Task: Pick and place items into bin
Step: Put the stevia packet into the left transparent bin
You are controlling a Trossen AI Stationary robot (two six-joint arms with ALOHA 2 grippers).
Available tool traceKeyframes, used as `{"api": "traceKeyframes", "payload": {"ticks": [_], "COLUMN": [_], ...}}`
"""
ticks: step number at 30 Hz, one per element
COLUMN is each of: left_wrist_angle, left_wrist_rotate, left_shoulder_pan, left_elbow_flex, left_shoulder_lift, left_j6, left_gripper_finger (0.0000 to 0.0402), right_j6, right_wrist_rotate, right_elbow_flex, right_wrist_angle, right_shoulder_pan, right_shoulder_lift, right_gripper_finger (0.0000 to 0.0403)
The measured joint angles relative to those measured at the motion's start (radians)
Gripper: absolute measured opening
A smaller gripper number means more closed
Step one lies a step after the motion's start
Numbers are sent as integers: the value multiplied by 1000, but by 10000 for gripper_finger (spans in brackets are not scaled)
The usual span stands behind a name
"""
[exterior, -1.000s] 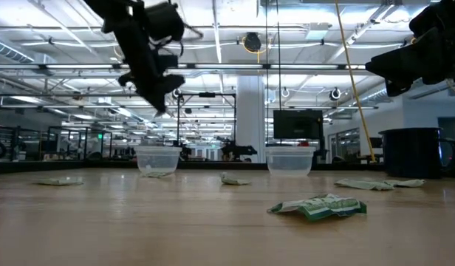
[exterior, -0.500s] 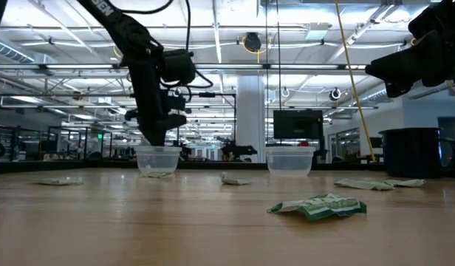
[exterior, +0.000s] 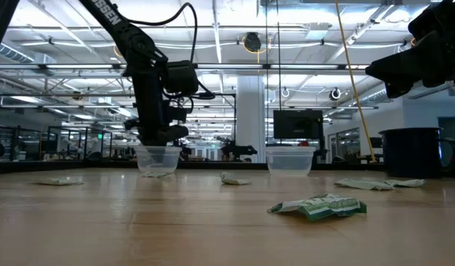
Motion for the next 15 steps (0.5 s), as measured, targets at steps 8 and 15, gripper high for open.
{"api": "traceKeyframes", "payload": {"ticks": [8, 15], "left_wrist_angle": [-1, -1], "left_wrist_rotate": [60, 60], "left_shoulder_pan": [-2, -2], "left_elbow_flex": [0, 0], "left_shoulder_lift": [0, 0], "left_j6": [7, 7], "left_gripper_finger": [16, 18], "right_j6": [0, 3], "right_wrist_rotate": [0, -1], "right_elbow_flex": [0, 0], "right_wrist_angle": [-2, -3], "right_shoulder_pan": [0, 0], "right_shoulder_lift": [0, 0], "right_gripper_finger": [70, 70]}}
